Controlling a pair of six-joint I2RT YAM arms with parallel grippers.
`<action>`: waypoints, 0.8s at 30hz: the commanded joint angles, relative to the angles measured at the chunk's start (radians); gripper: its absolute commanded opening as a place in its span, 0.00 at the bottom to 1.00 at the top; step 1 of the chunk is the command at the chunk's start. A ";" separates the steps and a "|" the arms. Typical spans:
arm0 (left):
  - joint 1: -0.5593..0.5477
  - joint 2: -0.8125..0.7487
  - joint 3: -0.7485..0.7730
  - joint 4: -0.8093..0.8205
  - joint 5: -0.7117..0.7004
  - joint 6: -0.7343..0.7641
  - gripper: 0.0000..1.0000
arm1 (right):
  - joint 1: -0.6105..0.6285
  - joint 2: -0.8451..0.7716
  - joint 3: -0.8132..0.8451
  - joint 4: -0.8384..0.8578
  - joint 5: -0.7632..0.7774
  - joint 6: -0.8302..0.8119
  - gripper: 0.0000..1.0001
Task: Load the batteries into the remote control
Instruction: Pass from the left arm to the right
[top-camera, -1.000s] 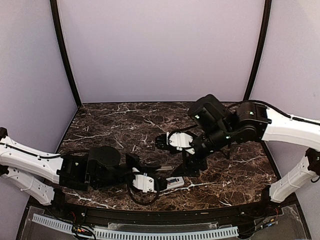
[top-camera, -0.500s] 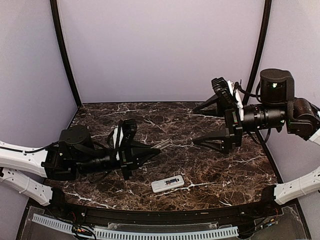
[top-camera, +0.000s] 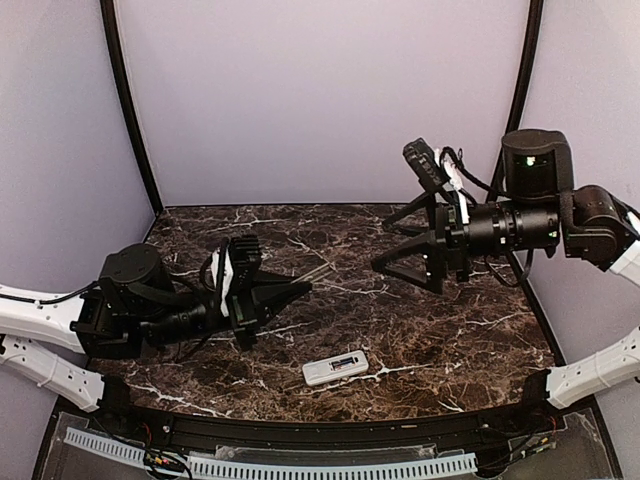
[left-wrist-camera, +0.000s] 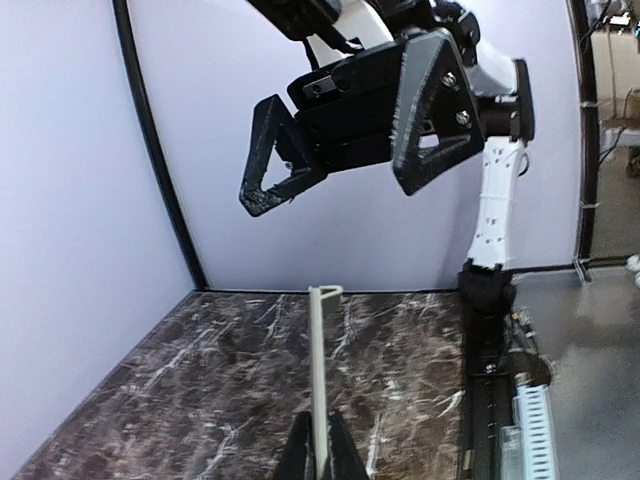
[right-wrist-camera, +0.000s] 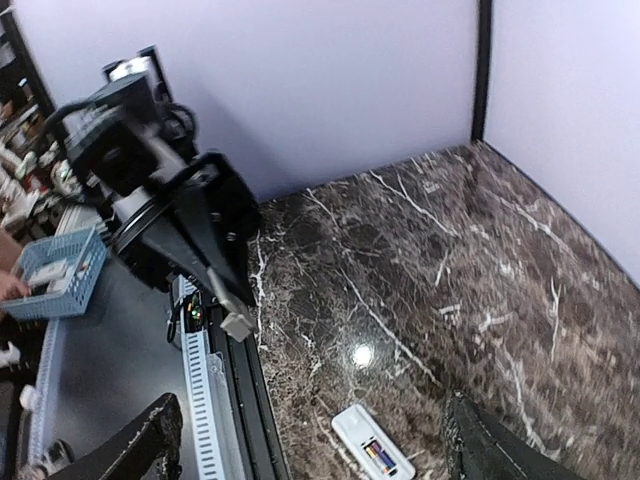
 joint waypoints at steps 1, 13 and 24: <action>-0.054 0.009 -0.012 0.080 -0.337 0.601 0.00 | -0.036 0.083 0.156 -0.173 0.175 0.333 0.84; -0.090 0.512 -0.108 1.239 -0.452 1.862 0.00 | -0.039 0.122 0.055 0.083 0.062 0.608 0.75; -0.090 0.560 -0.085 1.240 -0.474 1.847 0.00 | -0.118 0.126 -0.069 0.043 0.005 0.665 0.65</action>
